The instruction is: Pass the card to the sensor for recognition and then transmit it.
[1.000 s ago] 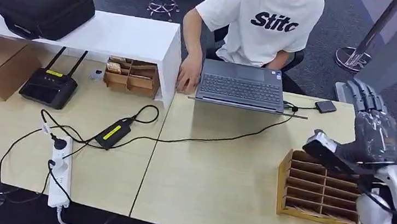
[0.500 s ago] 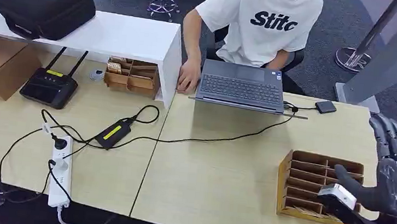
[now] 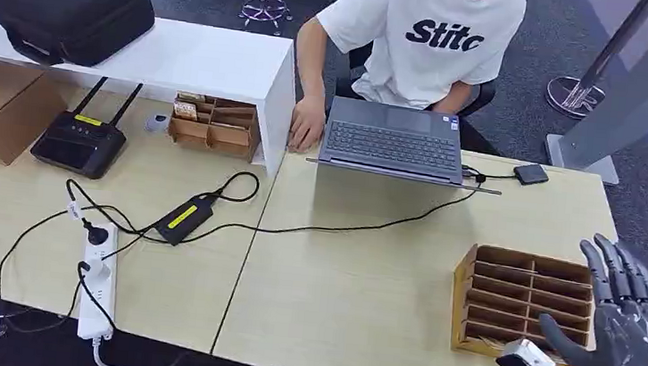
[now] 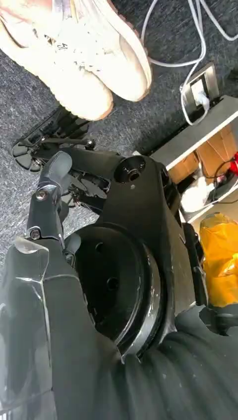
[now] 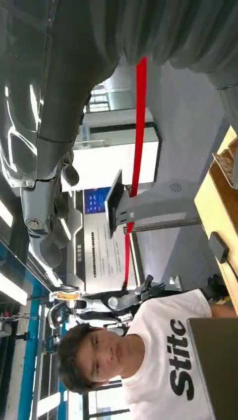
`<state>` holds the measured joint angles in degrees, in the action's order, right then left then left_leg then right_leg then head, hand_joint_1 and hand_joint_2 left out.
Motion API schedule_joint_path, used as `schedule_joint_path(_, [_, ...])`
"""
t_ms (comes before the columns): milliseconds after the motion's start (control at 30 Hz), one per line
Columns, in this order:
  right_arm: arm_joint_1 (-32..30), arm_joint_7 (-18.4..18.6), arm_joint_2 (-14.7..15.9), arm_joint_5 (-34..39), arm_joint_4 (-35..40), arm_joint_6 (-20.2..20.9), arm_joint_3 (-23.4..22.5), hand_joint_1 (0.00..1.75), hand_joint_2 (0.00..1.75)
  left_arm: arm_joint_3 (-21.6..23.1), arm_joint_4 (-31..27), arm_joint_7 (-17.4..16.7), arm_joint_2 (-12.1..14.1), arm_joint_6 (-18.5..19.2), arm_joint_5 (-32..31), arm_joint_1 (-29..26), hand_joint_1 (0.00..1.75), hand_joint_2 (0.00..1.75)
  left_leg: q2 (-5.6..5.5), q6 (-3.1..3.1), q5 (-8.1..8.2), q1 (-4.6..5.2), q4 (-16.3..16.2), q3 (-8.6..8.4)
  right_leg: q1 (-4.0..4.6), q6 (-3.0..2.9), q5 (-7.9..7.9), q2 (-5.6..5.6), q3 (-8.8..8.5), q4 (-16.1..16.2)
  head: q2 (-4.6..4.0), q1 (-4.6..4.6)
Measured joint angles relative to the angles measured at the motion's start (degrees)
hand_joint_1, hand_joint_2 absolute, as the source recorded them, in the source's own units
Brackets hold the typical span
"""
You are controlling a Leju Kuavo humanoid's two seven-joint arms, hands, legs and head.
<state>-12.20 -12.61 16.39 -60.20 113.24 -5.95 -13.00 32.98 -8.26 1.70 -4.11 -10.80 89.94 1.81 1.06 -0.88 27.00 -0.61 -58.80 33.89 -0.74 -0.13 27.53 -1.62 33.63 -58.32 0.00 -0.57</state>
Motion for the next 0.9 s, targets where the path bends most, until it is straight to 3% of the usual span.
schedule_joint_path(233, [2.81,3.34,-0.37,-7.73,-6.13,-0.15,1.72,0.00,1.75,0.00,0.00,-0.70,0.31,0.55,-0.35,0.06,0.00,1.75,0.00,0.00,0.00,0.00,0.00,0.00,0.00,0.00,0.00,0.00,-0.01,-0.01,0.00,-0.02])
schedule_joint_path(667, [15.86,5.48,-0.79,-8.89,-20.79,0.37,4.48,0.00,1.75,1.20,0.00,-2.21,1.40,1.05,-0.31,0.31,0.00,1.75,0.01,0.00,-0.05,0.00,0.00,-0.02,0.00,-0.04,-0.03,0.00,-0.02,-0.05,0.00,0.00])
schedule_joint_path(900, [20.32,7.25,-0.94,-13.26,-25.55,0.17,4.61,0.00,1.75,2.19,0.00,-2.40,1.79,1.11,-0.04,0.32,0.00,1.75,0.01,0.00,-0.05,0.00,0.00,-0.02,0.00,-0.04,-0.03,0.00,-0.02,-0.04,0.00,-0.02])
